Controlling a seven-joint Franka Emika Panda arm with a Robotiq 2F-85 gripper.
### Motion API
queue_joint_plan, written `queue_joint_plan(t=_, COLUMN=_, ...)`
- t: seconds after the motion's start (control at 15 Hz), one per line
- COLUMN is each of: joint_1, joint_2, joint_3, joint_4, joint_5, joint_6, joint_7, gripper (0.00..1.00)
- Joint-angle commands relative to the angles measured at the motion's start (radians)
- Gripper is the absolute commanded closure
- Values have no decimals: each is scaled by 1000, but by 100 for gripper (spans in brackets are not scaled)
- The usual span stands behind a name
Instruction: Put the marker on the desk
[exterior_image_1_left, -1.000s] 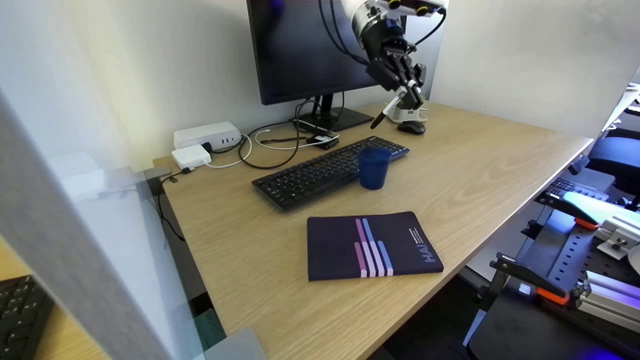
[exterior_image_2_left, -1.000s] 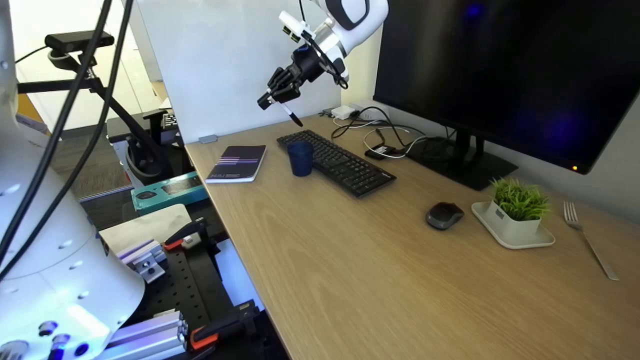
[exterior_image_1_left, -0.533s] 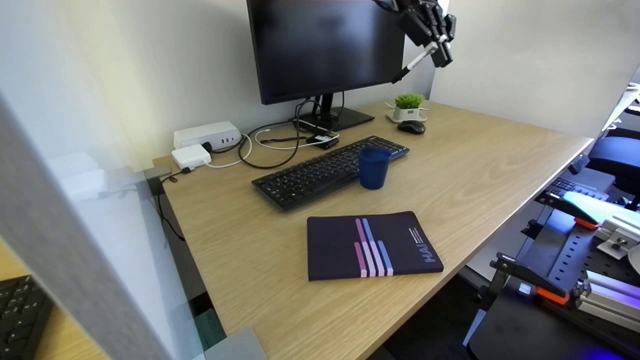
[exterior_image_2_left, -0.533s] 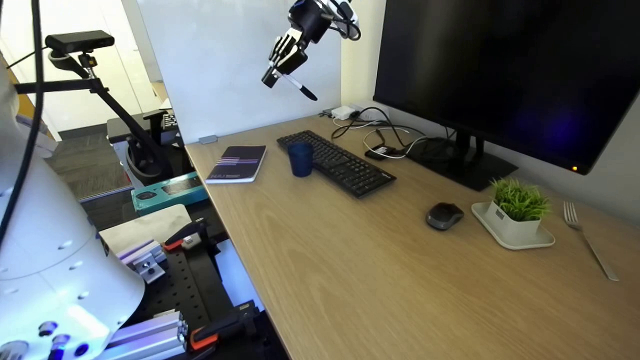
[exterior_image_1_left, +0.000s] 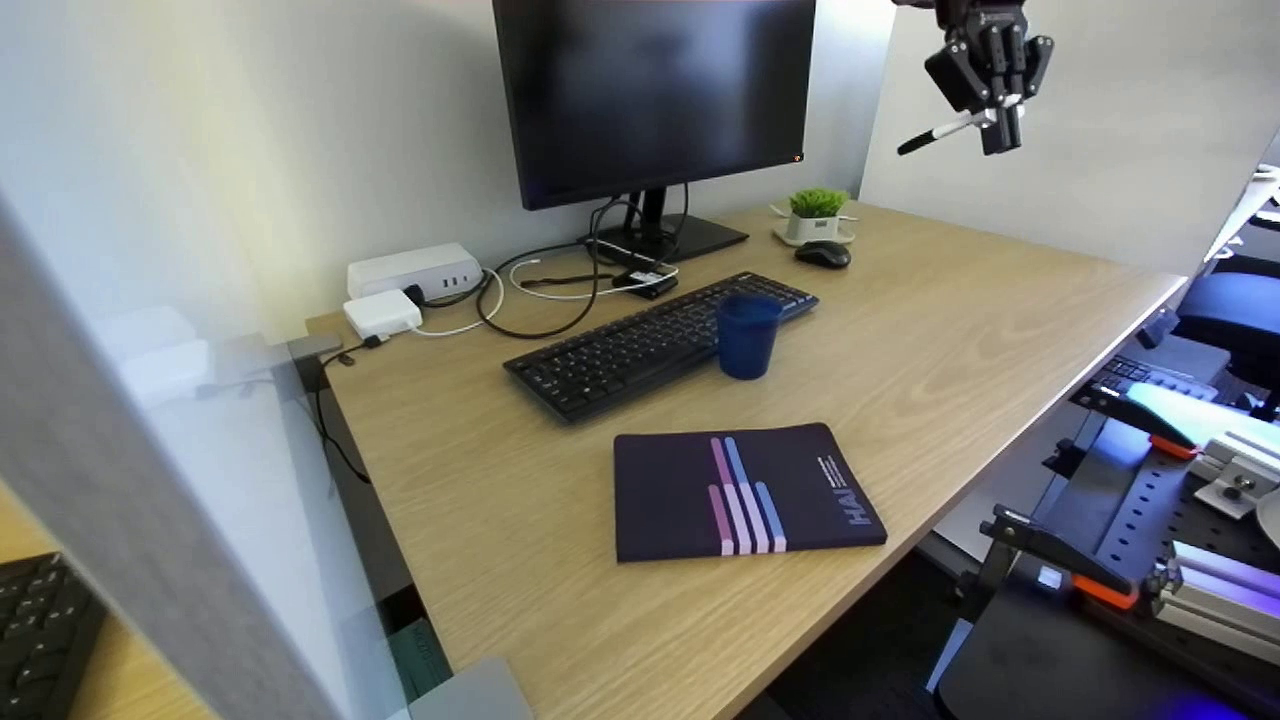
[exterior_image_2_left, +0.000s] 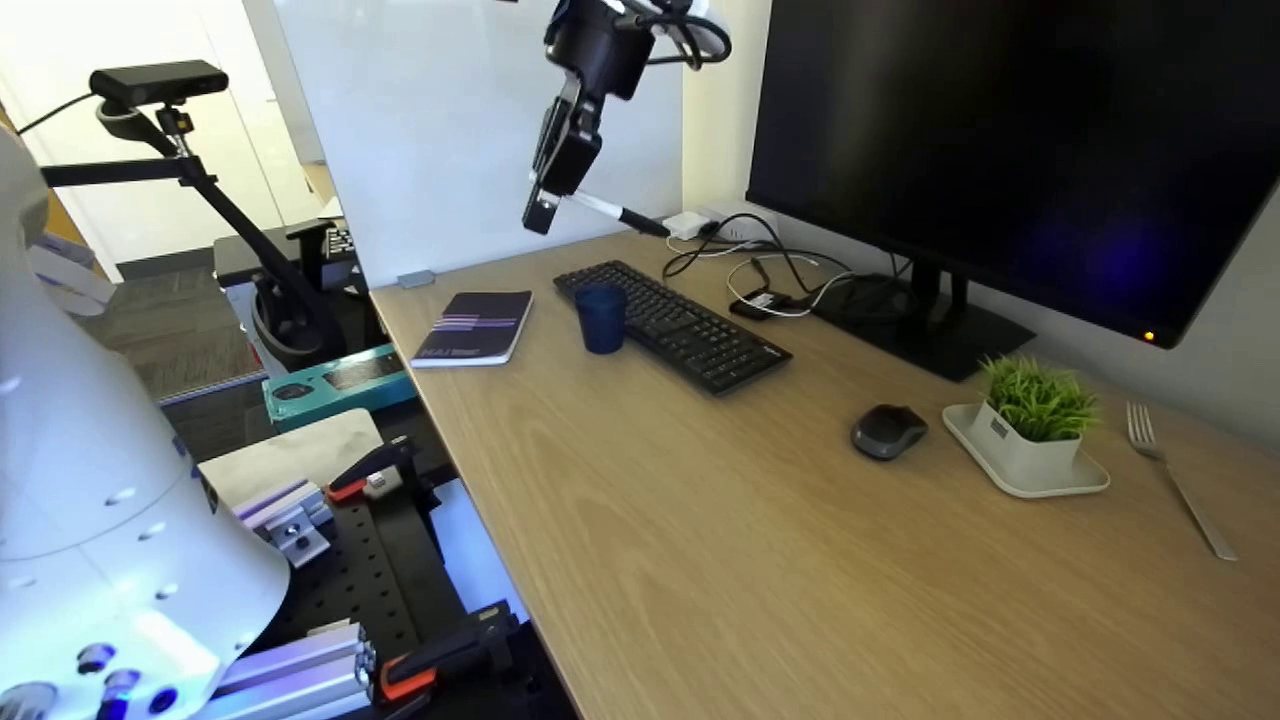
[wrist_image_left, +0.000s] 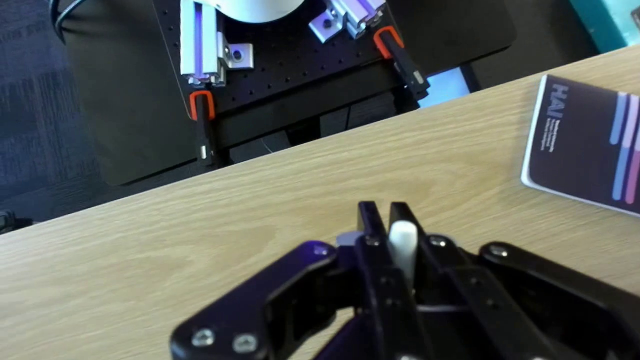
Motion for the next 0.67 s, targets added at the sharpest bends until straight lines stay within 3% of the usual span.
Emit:
queue_joint_plan(t=0.0, joint_1=-56, joint_2=-136, joint_3=-4, joint_4=-187, joint_5=-49, joint_6=173, joint_7=54, gripper=97)
queue_joint_plan(t=0.33, joint_1=-133, joint_2=-157, joint_3=-15, joint_4=-366, joint_5=-93, joint_6=431, joint_7=125, gripper=97)
queue_joint_plan(t=0.6, joint_1=-135, joint_2=-86, joint_3=7, joint_4=-417, joint_5=-101, joint_6=600, joint_7=179, gripper=97)
